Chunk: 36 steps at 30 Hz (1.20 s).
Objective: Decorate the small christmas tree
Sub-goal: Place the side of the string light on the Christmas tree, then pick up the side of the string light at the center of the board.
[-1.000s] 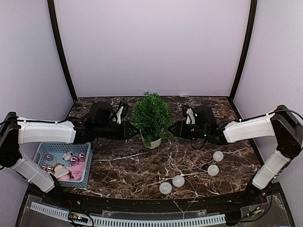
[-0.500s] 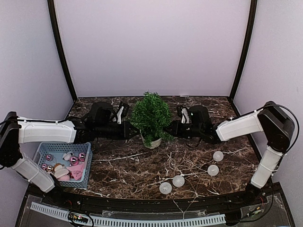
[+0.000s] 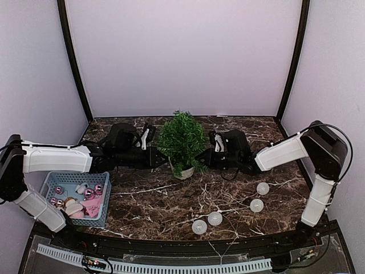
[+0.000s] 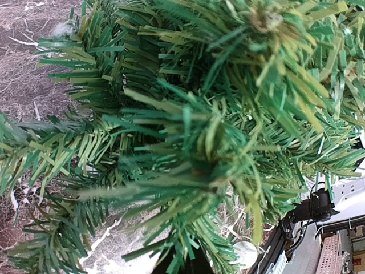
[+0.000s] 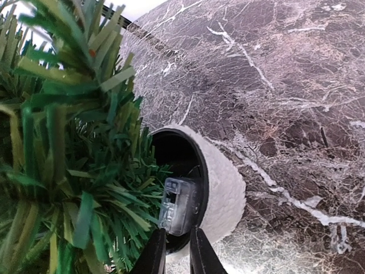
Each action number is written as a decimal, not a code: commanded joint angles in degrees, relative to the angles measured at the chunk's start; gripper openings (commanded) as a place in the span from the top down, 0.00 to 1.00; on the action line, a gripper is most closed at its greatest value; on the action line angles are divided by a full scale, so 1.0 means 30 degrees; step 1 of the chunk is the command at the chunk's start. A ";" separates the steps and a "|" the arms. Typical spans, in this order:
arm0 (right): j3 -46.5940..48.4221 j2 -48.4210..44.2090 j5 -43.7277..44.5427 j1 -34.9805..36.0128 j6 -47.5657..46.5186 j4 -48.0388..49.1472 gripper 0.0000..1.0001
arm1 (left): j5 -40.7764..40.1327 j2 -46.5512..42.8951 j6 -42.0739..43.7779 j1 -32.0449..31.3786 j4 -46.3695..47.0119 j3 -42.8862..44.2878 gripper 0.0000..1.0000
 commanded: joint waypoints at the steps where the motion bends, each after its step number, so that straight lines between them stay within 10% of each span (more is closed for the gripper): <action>1: 0.0627 0.0035 -0.0269 0.0201 -0.0337 0.0399 0.85 | 0.0157 -0.0043 0.0279 0.0111 -0.0031 0.0552 1.00; 12: -0.1719 -0.5471 0.2495 -0.0843 -0.0579 -0.2354 0.37 | -0.0363 -0.0705 0.0550 0.0162 -0.0323 0.0524 0.98; 16: -0.3479 -0.8532 0.3996 -0.1152 -0.0590 -0.4446 0.25 | -0.0723 -0.1158 0.0658 0.0257 -0.0626 0.0486 0.74; 24: -0.5732 -1.3379 0.3173 0.0010 -0.1657 -0.8354 0.23 | -0.2504 -0.3469 0.1146 0.0374 -0.2748 0.0226 0.25; 36: -0.6393 -1.1255 0.5118 0.5670 -0.1095 -0.9237 0.41 | -0.3539 -0.7427 0.0933 0.0192 -0.5544 -0.1399 0.20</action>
